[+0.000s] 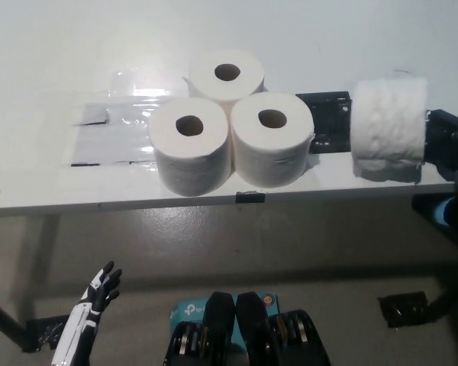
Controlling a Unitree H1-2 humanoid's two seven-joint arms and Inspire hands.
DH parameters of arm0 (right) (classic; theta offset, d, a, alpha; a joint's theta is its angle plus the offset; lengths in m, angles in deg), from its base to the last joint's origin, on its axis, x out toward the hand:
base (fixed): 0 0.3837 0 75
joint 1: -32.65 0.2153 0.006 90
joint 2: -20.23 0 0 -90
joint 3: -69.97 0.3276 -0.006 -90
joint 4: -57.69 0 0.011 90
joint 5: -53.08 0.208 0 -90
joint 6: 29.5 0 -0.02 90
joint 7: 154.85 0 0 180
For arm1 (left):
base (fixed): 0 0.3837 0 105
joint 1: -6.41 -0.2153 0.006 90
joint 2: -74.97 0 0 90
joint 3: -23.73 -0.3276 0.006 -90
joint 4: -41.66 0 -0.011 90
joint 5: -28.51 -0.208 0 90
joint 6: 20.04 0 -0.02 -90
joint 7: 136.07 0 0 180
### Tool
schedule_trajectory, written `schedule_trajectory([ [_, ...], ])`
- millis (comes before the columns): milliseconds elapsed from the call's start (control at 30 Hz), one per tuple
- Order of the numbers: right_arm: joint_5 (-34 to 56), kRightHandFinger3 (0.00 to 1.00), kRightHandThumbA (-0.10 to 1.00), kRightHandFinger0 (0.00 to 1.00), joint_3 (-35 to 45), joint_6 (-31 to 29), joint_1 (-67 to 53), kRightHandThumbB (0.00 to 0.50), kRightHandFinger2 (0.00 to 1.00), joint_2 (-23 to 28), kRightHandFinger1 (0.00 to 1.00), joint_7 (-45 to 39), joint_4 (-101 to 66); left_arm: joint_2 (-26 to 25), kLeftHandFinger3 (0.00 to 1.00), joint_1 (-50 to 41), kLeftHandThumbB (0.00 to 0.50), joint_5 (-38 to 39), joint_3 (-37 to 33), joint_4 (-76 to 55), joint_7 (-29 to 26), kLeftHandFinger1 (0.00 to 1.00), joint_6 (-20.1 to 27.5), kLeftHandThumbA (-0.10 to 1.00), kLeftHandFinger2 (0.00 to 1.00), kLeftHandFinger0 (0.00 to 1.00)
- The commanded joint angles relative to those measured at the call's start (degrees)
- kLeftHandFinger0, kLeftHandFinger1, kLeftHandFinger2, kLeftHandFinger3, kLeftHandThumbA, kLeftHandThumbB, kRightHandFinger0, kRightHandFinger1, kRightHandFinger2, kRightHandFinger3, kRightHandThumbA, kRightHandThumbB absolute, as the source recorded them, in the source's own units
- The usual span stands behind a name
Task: A few rolls of toilet paper are kept infront of the robot and the robot uses its right hand to lift one of the rolls and and places it on top of the other rolls to stack it.
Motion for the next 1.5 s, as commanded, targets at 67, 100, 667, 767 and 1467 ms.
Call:
schedule_trajectory([
  [67,9.8,0.00,0.92,0.00,7.0,3.0,-2.6,0.108,0.00,-2.3,0.00,-4.7,1.8,-0.7,1.00,-0.8,0.216,1.3,0.6,-0.8,0.3,1.00,2.6,1.00,1.00,1.00],
  [100,11.7,0.00,0.92,0.00,9.1,3.8,-2.7,0.093,0.00,-2.5,0.00,-5.6,1.9,-0.5,1.00,-0.9,0.215,1.4,0.6,-0.8,0.2,1.00,2.3,1.00,1.00,1.00],
  [667,19.9,0.00,1.00,0.00,13.7,10.7,5.2,0.128,0.00,-2.6,0.00,-16.9,-2.6,-0.6,1.00,-1.6,0.203,1.1,0.2,-0.4,0.1,1.00,3.2,1.00,1.00,1.00],
  [767,20.4,0.00,0.98,0.00,13.3,13.0,7.7,0.146,0.00,-3.0,0.00,-14.9,-4.5,-0.5,1.00,-1.9,0.186,0.9,0.3,-1.4,-0.1,1.00,2.0,1.00,1.00,1.00],
  [1467,13.5,0.00,0.96,0.00,-1.8,10.0,18.5,0.037,0.00,-5.2,0.00,-5.8,-7.6,-0.6,1.00,-1.3,0.197,-0.2,-0.2,-1.8,-0.1,1.00,1.6,1.00,1.00,1.00],
])
